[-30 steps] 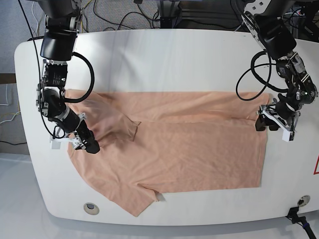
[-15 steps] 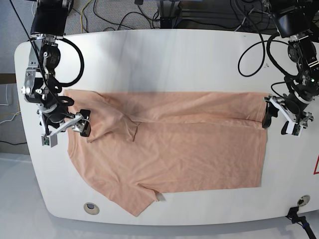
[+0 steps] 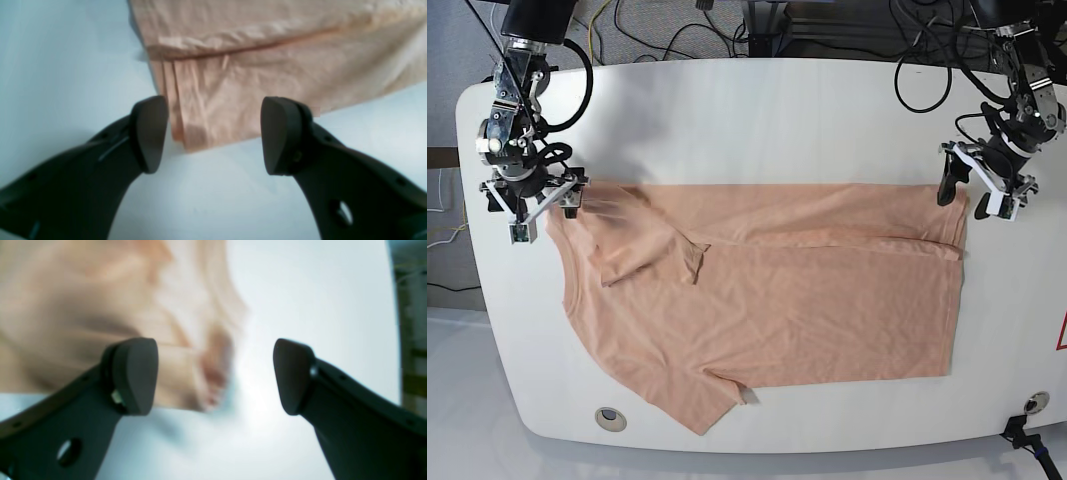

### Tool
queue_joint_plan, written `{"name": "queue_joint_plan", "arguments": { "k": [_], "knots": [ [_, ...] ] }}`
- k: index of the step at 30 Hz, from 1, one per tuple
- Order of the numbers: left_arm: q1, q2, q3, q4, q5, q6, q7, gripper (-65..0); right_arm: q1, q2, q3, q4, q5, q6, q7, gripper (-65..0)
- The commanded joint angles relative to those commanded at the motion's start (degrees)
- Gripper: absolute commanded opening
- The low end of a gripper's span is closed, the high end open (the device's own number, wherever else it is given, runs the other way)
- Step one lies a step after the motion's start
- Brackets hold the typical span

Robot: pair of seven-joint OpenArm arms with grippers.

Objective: Fold the T-shirt properly
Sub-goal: 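Open both grippers and lift them off the shirt, then grasp the shirt's collar-side corners again with both grippers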

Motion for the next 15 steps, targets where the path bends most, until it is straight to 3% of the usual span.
{"name": "queue_joint_plan", "arguments": {
  "k": [3, 6, 10, 13, 15],
  "knots": [
    [0.09, 0.0, 0.0, 0.09, 0.0, 0.0, 0.0, -24.2, -0.26, 0.09, 0.09, -2.55, 0.18, 0.09, 1.41, -13.6],
    [0.09, 0.0, 0.0, 0.09, 0.0, 0.0, 0.0, -24.2, -0.35, -0.09, 0.09, -4.48, 0.26, 1.49, 1.93, -13.7],
    [-0.09, 0.0, 0.0, 0.09, 0.0, 0.0, 0.0, -24.2, -0.35, -2.29, 2.64, -6.68, 0.26, 1.76, 3.43, -13.7],
    [-0.09, 0.0, 0.0, 0.09, 0.0, 0.0, 0.0, -24.2, 0.0, -2.55, 3.08, -9.14, 0.26, 3.87, 3.43, -13.8],
    [-0.09, 0.0, 0.0, 0.09, 0.0, 0.0, 0.0, -24.2, 0.0, -2.73, 3.08, -10.64, 0.26, 4.04, 4.31, -13.8]
  ]
}}
